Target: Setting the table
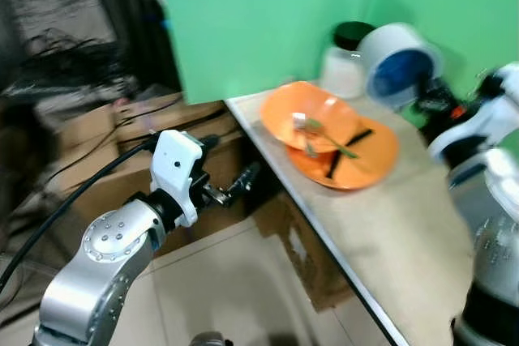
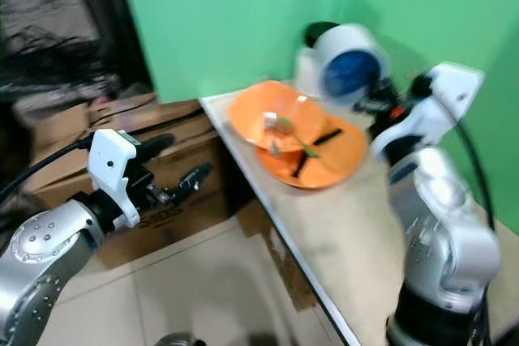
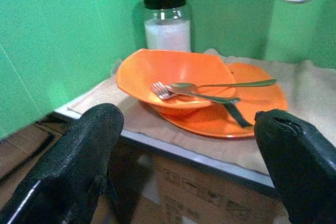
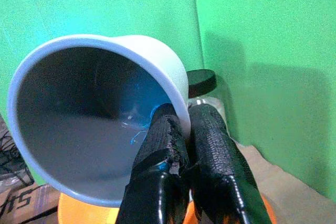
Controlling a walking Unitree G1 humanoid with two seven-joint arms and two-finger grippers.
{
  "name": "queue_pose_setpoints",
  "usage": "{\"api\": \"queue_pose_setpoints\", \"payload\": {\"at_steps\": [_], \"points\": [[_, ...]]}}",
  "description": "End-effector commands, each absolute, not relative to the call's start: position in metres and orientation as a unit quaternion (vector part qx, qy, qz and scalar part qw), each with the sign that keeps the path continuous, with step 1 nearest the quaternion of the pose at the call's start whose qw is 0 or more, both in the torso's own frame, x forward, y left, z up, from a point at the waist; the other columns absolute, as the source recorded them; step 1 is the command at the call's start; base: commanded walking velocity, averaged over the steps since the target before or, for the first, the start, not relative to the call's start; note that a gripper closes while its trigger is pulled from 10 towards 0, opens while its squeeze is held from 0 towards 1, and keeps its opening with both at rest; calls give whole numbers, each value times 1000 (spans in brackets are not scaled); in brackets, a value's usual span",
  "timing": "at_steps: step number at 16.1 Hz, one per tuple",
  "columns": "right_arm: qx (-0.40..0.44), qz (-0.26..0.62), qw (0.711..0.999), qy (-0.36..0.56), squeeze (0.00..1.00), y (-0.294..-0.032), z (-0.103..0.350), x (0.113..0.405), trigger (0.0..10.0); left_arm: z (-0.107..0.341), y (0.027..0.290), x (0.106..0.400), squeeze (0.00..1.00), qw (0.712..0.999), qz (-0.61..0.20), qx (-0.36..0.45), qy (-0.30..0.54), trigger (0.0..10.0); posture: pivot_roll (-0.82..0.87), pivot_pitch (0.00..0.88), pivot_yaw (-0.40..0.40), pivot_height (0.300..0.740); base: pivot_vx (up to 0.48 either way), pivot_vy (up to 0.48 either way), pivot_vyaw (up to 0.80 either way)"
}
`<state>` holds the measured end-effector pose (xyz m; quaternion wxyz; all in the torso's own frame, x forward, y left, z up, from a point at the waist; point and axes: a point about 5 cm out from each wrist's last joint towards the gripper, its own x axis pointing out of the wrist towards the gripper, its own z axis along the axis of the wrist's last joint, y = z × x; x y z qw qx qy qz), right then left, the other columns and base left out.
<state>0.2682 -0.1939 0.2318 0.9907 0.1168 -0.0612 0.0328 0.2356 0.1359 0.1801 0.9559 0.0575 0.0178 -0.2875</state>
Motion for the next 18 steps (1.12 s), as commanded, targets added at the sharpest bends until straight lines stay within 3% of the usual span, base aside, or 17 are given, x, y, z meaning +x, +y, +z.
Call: {"api": "queue_pose_setpoints", "payload": {"at_steps": [1,9,18], "points": [[116,21,991,-70,0,-192,234,264,10000,176,137,239,0,961,-266,72,22,10000,123,0,19,740,0,0,-800],[94,56,993,-46,0,-170,227,264,10000,178,141,246,0,978,-200,60,2,10000,136,0,-8,740,0,0,-763],[80,98,992,-8,0,-156,217,265,10000,176,143,247,0,980,-190,57,5,10000,136,0,-12,740,0,0,0]]}}
